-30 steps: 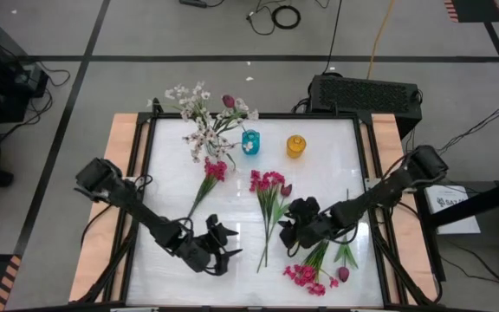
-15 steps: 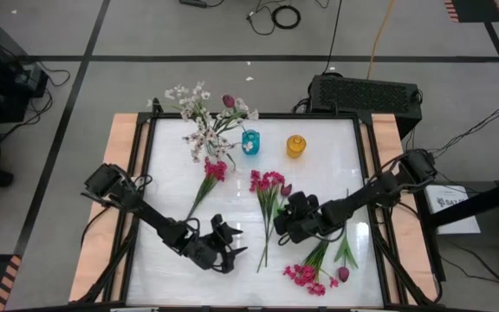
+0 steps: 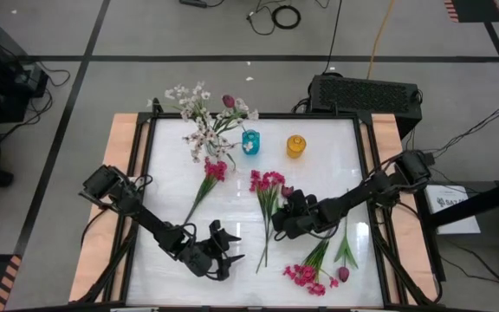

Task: Sort flowers into vase by color
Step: Put the top red tulip into the blue vase

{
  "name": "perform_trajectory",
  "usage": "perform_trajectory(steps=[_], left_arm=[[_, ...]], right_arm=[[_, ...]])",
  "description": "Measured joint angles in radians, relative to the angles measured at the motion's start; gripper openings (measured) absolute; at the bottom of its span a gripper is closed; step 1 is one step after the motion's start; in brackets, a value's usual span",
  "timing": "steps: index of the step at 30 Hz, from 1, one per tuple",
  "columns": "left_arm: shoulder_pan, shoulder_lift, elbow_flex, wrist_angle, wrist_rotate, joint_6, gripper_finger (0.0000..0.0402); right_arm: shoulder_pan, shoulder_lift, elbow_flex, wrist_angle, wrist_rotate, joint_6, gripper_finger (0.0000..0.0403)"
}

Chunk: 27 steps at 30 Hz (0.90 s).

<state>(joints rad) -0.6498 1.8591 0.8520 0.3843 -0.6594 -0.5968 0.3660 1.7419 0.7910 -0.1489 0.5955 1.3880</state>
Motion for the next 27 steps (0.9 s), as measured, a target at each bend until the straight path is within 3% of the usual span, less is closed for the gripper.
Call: perform_trajectory(steps=[7, 15, 22, 27], left_arm=[[0.000, 0.000, 0.000, -0.001, 0.001, 0.000, 0.0269], [0.000, 0.000, 0.000, -0.001, 0.001, 0.009, 0.0269], [0.000, 0.000, 0.000, -0.002, 0.001, 0.010, 0.0269], [0.000, 0.000, 0.000, 0.003, 0.000, 0.035, 0.0269]], right_arm=[[-0.006, 0.016, 0.000, 0.000, 0.010, 0.013, 0.0111], [-0.013, 0.016, 0.000, -0.002, 0.038, 0.035, 0.0011], [-0.010, 0.003, 0.000, 0.008, 0.065, 0.050, 0.0007], [0.022, -0.080, 0.012, 0.009, 0.128, -0.010, 0.0003]])
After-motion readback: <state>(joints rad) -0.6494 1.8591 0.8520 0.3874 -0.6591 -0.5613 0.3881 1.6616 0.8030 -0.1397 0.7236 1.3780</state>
